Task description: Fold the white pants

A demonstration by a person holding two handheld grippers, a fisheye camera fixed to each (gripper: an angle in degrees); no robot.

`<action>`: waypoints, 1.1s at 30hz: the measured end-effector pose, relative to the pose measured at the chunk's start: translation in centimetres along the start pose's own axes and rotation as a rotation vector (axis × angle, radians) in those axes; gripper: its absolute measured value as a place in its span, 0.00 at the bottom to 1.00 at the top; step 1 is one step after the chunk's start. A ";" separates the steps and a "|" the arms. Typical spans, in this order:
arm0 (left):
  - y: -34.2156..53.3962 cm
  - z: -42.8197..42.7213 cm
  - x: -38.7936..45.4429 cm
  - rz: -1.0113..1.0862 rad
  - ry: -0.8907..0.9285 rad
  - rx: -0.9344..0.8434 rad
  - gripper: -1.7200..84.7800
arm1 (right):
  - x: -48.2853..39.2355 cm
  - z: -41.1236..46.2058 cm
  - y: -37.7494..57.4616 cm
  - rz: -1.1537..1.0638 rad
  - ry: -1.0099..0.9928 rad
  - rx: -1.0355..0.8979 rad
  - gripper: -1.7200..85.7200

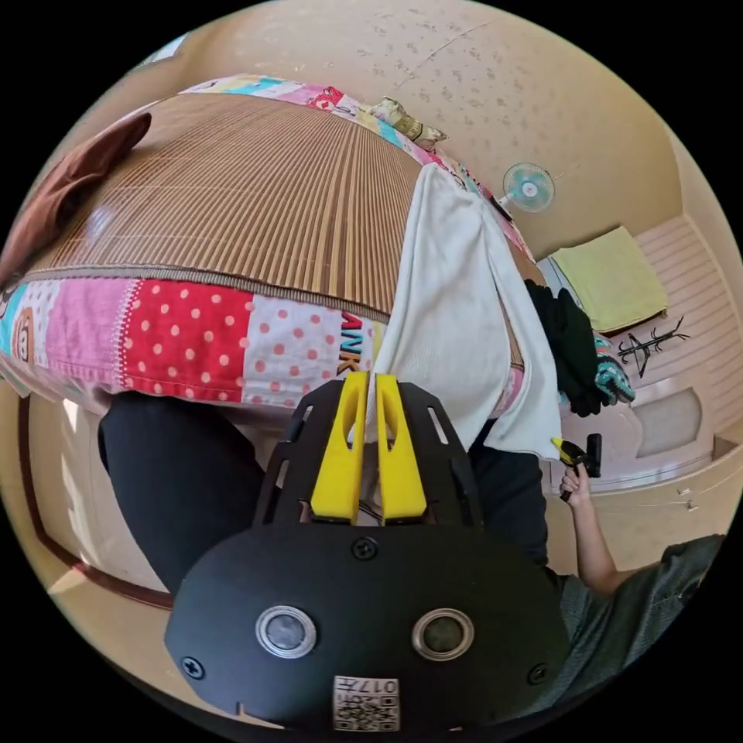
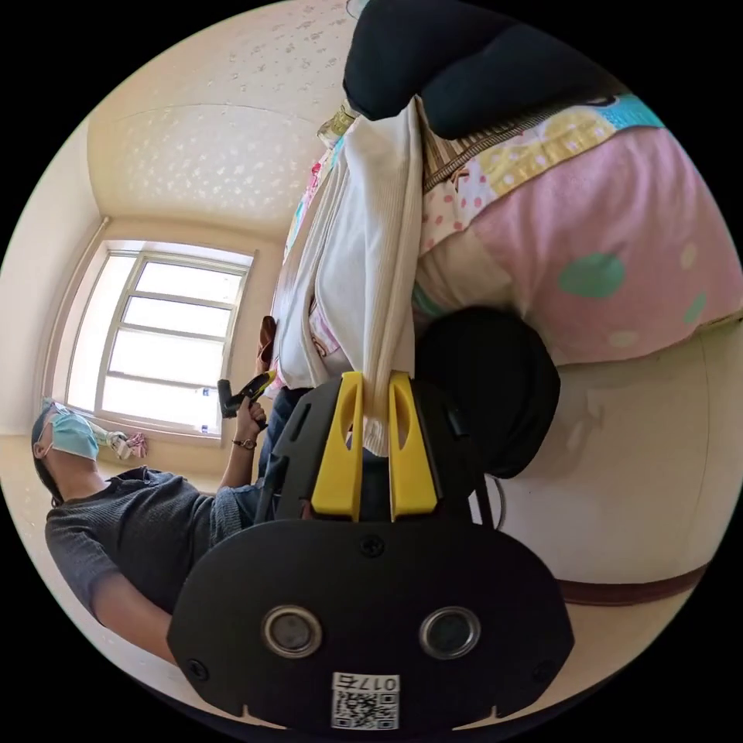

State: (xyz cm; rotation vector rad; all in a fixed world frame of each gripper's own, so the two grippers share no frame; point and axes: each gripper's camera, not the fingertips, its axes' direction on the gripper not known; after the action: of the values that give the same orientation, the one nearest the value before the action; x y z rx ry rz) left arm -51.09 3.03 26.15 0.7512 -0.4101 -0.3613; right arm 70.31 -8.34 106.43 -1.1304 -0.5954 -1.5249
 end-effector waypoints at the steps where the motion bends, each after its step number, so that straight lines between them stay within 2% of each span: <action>1: 0.3 -0.7 0.5 0.009 -0.015 0.032 0.08 | -0.9 -0.3 0.0 -0.023 -0.012 0.011 0.06; 2: 0.7 -2.1 1.5 0.025 -0.031 0.089 0.11 | -2.3 -0.6 -0.1 -0.066 -0.064 0.028 0.06; 4: 0.8 -3.7 3.8 0.097 0.050 0.146 0.13 | -5.7 -1.0 -0.4 -0.175 -0.139 0.066 0.05; 5: 0.5 -4.1 5.6 0.181 0.172 0.143 0.13 | -8.5 -0.7 -0.9 -0.254 -0.171 0.070 0.05; 6: 0.0 -4.0 7.6 0.250 0.303 0.108 0.14 | -9.8 -0.4 -1.3 -0.287 -0.183 0.062 0.05; 8: -1.0 -3.2 10.7 0.327 0.456 0.039 0.15 | -14.7 2.1 -2.9 -0.397 -0.203 0.010 0.05; 11: -3.1 -0.7 15.6 0.427 0.573 -0.102 0.17 | -19.2 8.0 -4.8 -0.417 -0.235 -0.075 0.05; 17: -6.6 4.9 19.5 0.467 0.541 -0.316 0.23 | -24.5 19.6 -5.0 -0.450 -0.151 -0.283 0.05; 19: -6.7 6.7 19.7 0.486 0.445 -0.398 0.19 | -25.5 20.8 -4.6 -0.461 -0.128 -0.293 0.05; 21: -5.9 7.6 19.6 0.547 0.375 -0.432 0.11 | -26.1 21.0 -4.6 -0.470 -0.122 -0.336 0.06; 23: -5.2 7.3 19.1 0.595 0.415 -0.424 0.08 | -26.6 20.7 -5.2 -0.518 -0.113 -0.501 0.06; 25: -4.8 7.2 18.1 0.578 0.435 -0.428 0.07 | -26.7 18.8 -6.6 -0.558 -0.100 -0.570 0.07; 27: -4.5 6.8 16.6 0.562 0.451 -0.421 0.07 | -26.7 15.8 -9.6 -0.549 0.001 -0.509 0.08; 29: -4.6 6.1 15.3 0.533 0.480 -0.393 0.06 | -25.8 11.6 -16.6 -0.416 0.247 -0.298 0.12; 31: -4.9 5.5 14.1 0.487 0.555 -0.375 0.06 | -25.2 9.7 -22.7 -0.329 0.342 -0.156 0.22; 33: -5.4 5.0 12.8 0.433 0.638 -0.370 0.06 | -24.3 9.3 -28.9 -0.258 0.406 -0.051 0.24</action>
State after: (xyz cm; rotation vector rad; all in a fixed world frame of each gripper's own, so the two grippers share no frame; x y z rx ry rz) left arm -43.38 -9.33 28.46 0.3660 0.1043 0.2134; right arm 45.11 18.79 94.50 -0.7672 -0.4358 -1.9369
